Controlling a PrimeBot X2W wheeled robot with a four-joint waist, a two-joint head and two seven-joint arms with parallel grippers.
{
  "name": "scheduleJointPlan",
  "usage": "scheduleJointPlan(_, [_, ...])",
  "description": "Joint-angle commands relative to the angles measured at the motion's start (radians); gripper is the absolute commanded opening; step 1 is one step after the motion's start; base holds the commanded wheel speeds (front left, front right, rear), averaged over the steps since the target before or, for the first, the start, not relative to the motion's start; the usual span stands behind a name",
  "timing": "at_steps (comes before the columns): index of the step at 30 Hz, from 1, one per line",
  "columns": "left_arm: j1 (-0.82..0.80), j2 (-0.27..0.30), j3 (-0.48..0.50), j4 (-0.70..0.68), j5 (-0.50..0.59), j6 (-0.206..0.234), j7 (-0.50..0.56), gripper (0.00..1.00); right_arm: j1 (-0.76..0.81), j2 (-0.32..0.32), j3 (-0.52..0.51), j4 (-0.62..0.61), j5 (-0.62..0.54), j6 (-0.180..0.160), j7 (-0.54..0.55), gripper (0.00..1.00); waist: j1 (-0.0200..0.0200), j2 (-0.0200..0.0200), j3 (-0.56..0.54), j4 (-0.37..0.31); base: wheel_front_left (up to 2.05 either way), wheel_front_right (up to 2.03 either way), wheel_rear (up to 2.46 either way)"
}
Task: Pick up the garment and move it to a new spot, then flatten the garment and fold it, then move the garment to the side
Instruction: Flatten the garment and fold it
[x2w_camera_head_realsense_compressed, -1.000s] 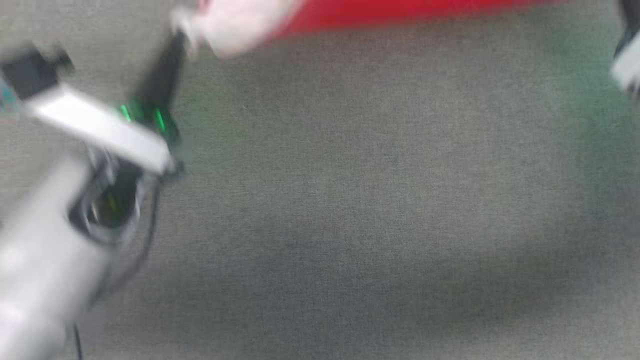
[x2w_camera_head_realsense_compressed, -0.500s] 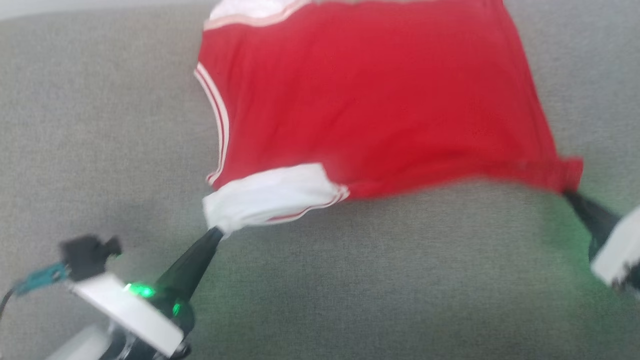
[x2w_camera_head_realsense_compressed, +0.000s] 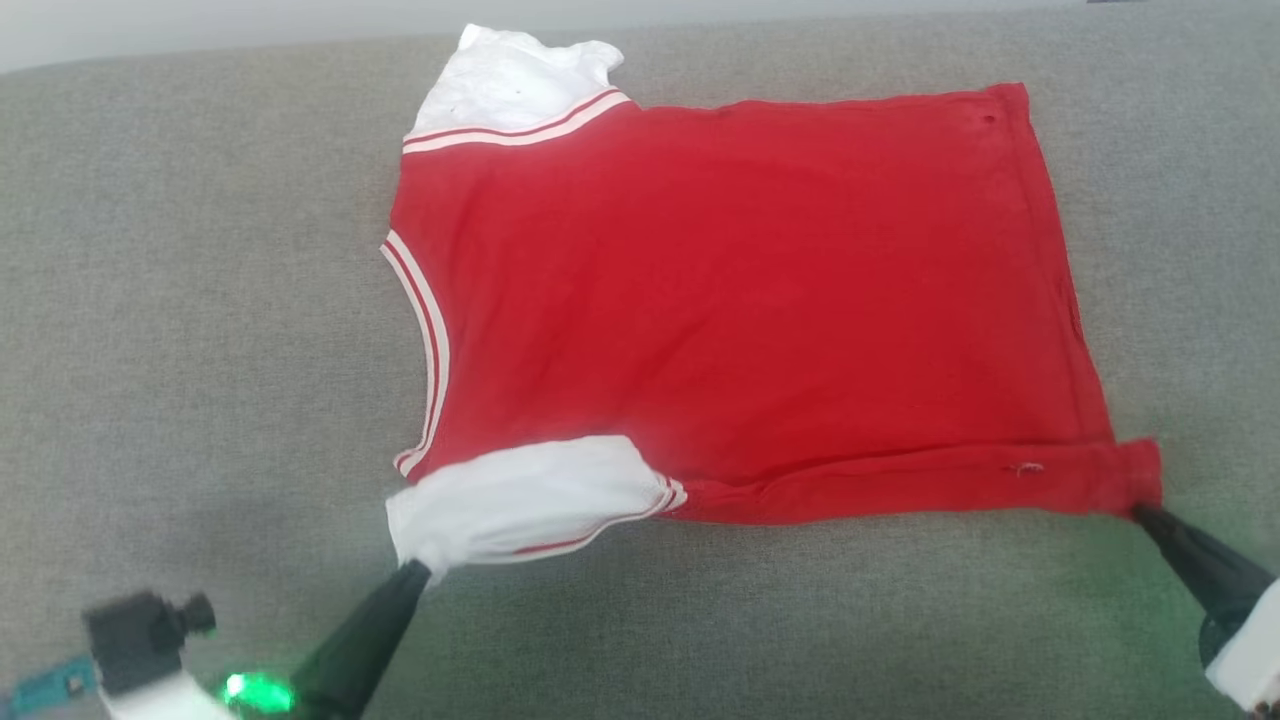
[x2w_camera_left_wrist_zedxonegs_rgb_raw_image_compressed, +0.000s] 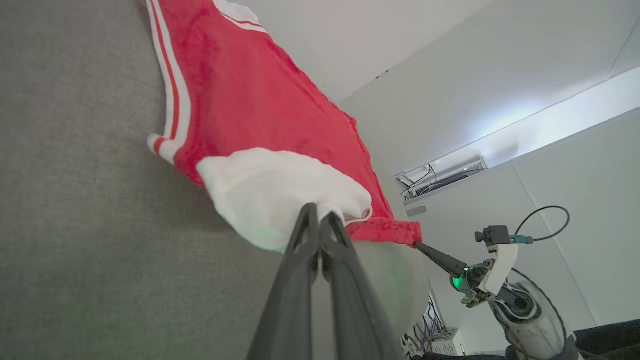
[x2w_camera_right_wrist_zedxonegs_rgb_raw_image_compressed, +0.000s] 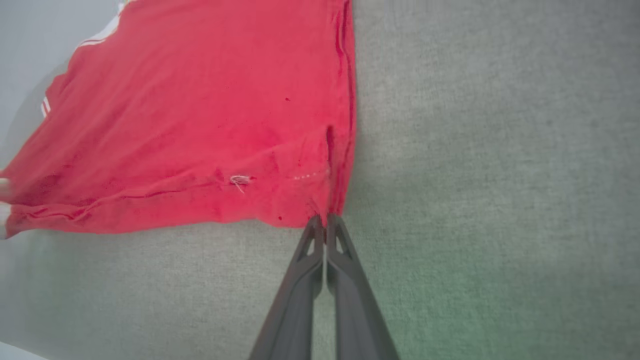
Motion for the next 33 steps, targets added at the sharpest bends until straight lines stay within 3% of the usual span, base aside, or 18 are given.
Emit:
scheduleJointPlan(1, [-0.042, 0.008, -0.004, -0.002, 0.015, -0.001, -0.003, 0.00, -0.026, 0.015, -0.008, -0.012, -0.008, 0.000, 0.012, 0.00, 0.0000, -0.0001, 0.001, 0.002, 0.00, 0.00, 0.00])
scheduleJointPlan(8, [-0.309, -0.005, -0.018, 0.057, -0.019, -0.001, 0.038, 0.00, -0.205, 0.037, -0.051, 0.004, -0.030, 0.000, 0.056, 0.00, 0.0000, -0.0001, 0.055, -0.002, 0.00, 0.00, 0.00])
scheduleJointPlan(15, [-0.552, -0.040, -0.034, 0.251, -0.054, -0.001, 0.078, 0.00, -0.402, 0.045, -0.032, 0.130, -0.060, 0.000, 0.045, 0.00, 0.0000, -0.0001, 0.127, -0.016, 0.00, 0.00, 0.00])
scheduleJointPlan(19, [-0.637, -0.075, -0.061, 0.355, -0.049, -0.001, 0.074, 0.00, -0.471, 0.046, 0.008, 0.200, -0.070, 0.000, 0.026, 0.00, 0.0000, -0.0001, 0.167, -0.020, 0.00, 0.00, 0.00])
scheduleJointPlan(30, [-0.740, -0.089, -0.156, 0.569, 0.009, -0.001, 0.033, 0.00, -0.548, 0.020, 0.112, 0.316, -0.081, 0.000, -0.066, 0.00, 0.0000, -0.0001, 0.226, -0.019, 0.00, 0.00, 0.00])
scheduleJointPlan(31, [-0.750, -0.082, -0.171, 0.590, 0.029, 0.001, 0.030, 0.01, -0.550, 0.017, 0.122, 0.322, -0.079, 0.000, -0.072, 0.00, 0.0000, -0.0001, 0.224, -0.019, 0.00, 0.00, 0.00])
scheduleJointPlan(32, [-0.760, -0.078, -0.187, 0.605, 0.050, 0.001, 0.024, 0.21, -0.550, 0.015, 0.129, 0.326, -0.077, 0.000, -0.081, 0.05, 0.0000, -0.0001, 0.221, -0.018, 0.00, 0.00, 0.00])
scheduleJointPlan(33, [-0.760, -0.078, -0.187, 0.605, 0.050, 0.001, 0.024, 0.21, -0.550, 0.015, 0.129, 0.326, -0.077, 0.000, -0.081, 0.05, 0.0000, -0.0001, 0.221, -0.018, 0.00, 0.00, 0.00])
